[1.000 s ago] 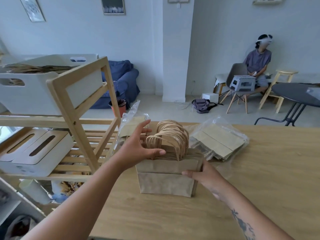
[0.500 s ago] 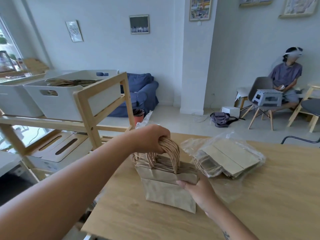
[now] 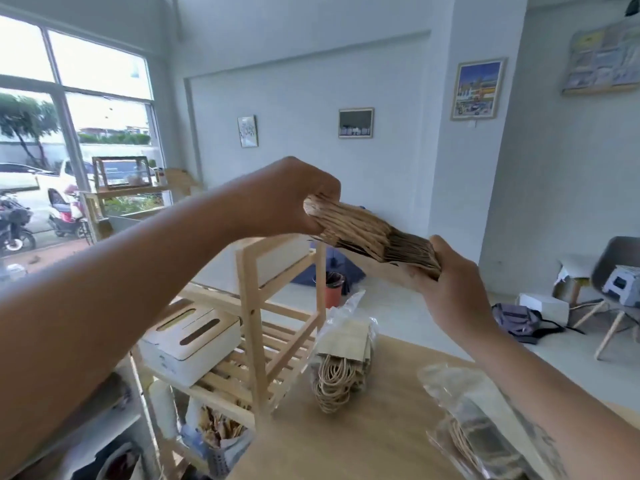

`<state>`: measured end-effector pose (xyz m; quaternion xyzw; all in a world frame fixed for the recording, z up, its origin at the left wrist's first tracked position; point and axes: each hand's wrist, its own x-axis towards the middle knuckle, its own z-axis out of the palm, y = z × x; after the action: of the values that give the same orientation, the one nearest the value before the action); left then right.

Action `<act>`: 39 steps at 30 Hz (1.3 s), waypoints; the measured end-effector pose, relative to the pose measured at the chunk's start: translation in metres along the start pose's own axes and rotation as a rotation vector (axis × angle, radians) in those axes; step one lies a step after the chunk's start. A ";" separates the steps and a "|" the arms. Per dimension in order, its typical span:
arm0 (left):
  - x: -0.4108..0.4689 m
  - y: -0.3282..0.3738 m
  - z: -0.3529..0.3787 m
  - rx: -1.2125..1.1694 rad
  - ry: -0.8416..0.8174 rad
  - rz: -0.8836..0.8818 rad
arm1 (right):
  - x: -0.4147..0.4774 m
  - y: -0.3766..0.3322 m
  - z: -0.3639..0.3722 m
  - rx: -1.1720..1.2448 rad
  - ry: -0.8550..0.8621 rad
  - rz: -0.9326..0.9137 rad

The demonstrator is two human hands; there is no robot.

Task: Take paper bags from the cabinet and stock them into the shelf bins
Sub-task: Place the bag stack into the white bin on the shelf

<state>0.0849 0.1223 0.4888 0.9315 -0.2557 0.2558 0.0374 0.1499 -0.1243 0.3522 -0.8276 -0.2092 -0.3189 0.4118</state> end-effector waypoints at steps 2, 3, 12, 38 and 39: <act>0.000 -0.023 -0.025 0.092 0.081 0.007 | 0.034 -0.024 0.014 -0.028 0.012 -0.072; 0.001 -0.037 -0.036 0.140 0.123 0.007 | 0.052 -0.035 0.025 -0.050 0.017 -0.107; -0.039 -0.220 -0.090 0.465 0.228 -0.111 | 0.176 -0.133 0.207 -0.091 0.005 -0.335; -0.088 -0.560 0.041 0.301 0.161 -0.282 | 0.298 -0.186 0.526 -0.625 -0.651 -0.202; -0.090 -0.563 0.039 0.269 0.207 -0.269 | 0.296 -0.192 0.520 -0.635 -0.649 -0.225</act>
<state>0.3150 0.6431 0.4449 0.9227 -0.0878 0.3745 -0.0272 0.4280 0.4341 0.4269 -0.9419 -0.3076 -0.1343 0.0141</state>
